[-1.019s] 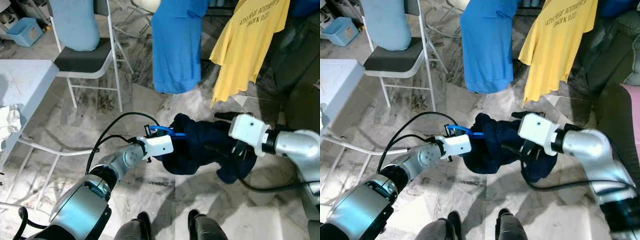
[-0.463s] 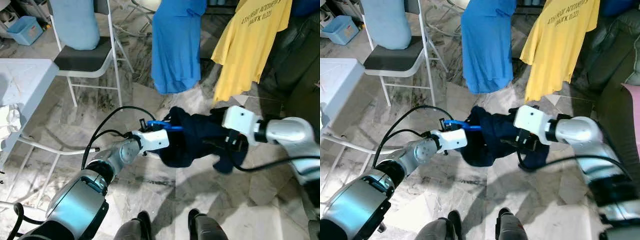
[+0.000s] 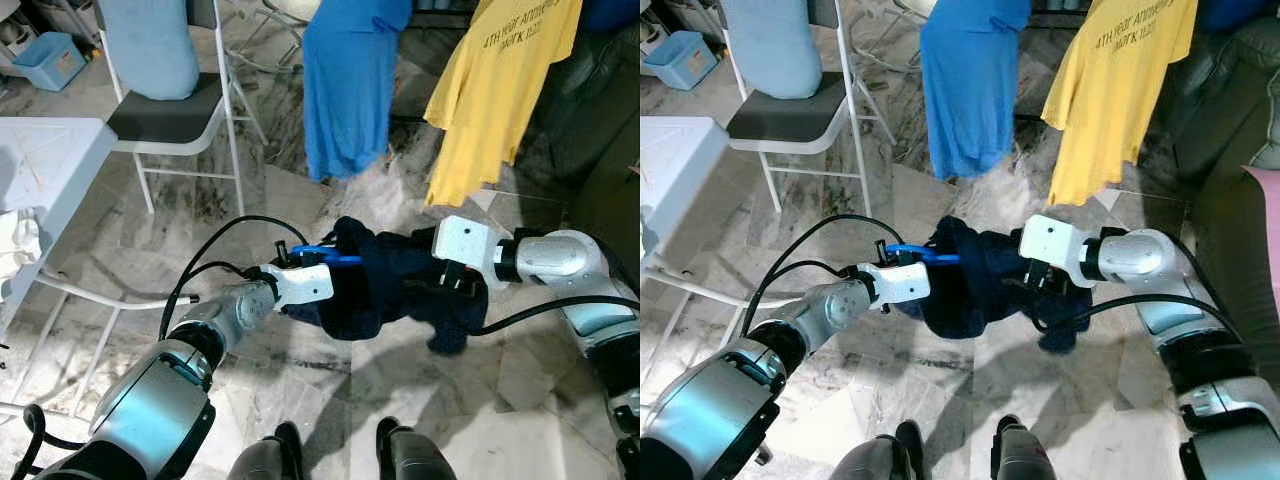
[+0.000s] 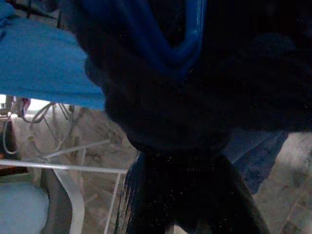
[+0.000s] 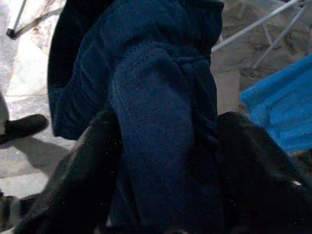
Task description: Hang hanger
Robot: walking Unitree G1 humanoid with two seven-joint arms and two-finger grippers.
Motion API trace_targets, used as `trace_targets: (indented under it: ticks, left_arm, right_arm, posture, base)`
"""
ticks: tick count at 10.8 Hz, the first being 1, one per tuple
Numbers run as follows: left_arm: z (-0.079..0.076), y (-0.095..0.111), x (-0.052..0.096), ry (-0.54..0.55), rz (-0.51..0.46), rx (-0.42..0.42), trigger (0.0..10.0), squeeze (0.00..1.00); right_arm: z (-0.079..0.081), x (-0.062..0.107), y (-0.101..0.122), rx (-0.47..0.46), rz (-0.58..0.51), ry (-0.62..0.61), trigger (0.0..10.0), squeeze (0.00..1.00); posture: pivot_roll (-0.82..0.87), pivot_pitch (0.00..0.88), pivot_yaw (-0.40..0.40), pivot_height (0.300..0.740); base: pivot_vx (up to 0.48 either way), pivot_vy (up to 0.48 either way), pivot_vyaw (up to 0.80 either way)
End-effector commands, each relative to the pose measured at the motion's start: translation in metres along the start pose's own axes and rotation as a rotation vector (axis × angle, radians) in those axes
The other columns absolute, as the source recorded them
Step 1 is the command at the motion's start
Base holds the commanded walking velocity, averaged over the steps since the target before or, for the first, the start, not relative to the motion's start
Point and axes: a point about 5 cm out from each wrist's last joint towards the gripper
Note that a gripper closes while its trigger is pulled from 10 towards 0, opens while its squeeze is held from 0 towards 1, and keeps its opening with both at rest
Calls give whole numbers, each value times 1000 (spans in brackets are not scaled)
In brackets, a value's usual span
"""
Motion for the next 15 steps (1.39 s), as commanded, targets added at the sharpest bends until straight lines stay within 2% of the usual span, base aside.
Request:
trace_targets:
  ticks: [1,2,3,4,6,7,8,9,10,11,12,13,15]
  left_arm:
    - [9,29,-7,41,-138,-10,10000,0]
    - [10,23,-5,48,-116,-11,10000,0]
    - [12,18,-3,55,-99,-9,10000,0]
    - [14,15,-2,56,-89,-12,10000,0]
    - [15,17,-3,55,-89,-17,10000,0]
    - [15,19,-4,51,-94,-21,10000,0]
    - [14,23,-5,44,-107,-33,10000,0]
    - [13,24,-5,39,-113,-37,10000,0]
    - [10,24,-6,28,-117,-41,10000,0]
    - [9,24,-6,23,-117,-42,10000,0]
    - [7,25,-6,16,-120,-42,10000,0]
    - [7,26,-6,21,-123,-39,10000,0]
    - [9,28,-7,27,-133,-36,10000,0]
  right_arm:
    - [3,-7,6,-14,-59,-43,10000,0]
    - [-3,6,9,-90,-132,-121,10000,1000]
    - [-3,22,11,-101,-155,-168,10000,1000]
    - [5,37,8,-123,-140,-137,10000,1000]
    - [18,50,3,-125,-87,-28,10000,1000]
    - [21,53,5,-111,-70,15,10000,929]
    - [16,51,9,-73,-60,37,10000,608]
    - [11,48,12,-41,-53,40,10000,447]
    - [4,42,19,9,-53,53,10000,102]
    - [1,38,23,15,-64,56,10000,55]
    - [0,26,27,23,-64,95,10000,47]
    - [1,19,25,13,-63,96,10000,1000]
    - [12,4,15,-15,-25,178,10000,1000]
  posture:
    - [-219,246,132,740]
    - [-210,248,128,740]
    - [-208,249,128,740]
    - [-210,253,132,740]
    - [-215,256,137,740]
    - [-217,258,138,740]
    - [-215,258,139,740]
    - [-215,258,139,740]
    - [-215,259,141,740]
    - [-215,259,141,740]
    - [-212,257,139,740]
    - [-212,258,137,740]
    - [-215,259,137,740]
  base:
    - [0,0,0]
    - [0,0,0]
    - [0,0,0]
    - [0,0,0]
    - [0,0,0]
    - [0,0,0]
    - [0,0,0]
    - [0,0,0]
    - [0,0,0]
    - [0,0,0]
    - [0,0,0]
    - [0,0,0]
    - [0,0,0]
Point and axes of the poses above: a point about 5 cm out from each wrist's last joint towards the gripper, its own x axis pointing back from the gripper into the wrist, its own y axis along the axis of the wrist's last joint, z = x × y, and after that the axes turned 10 degrees about x, right-handed
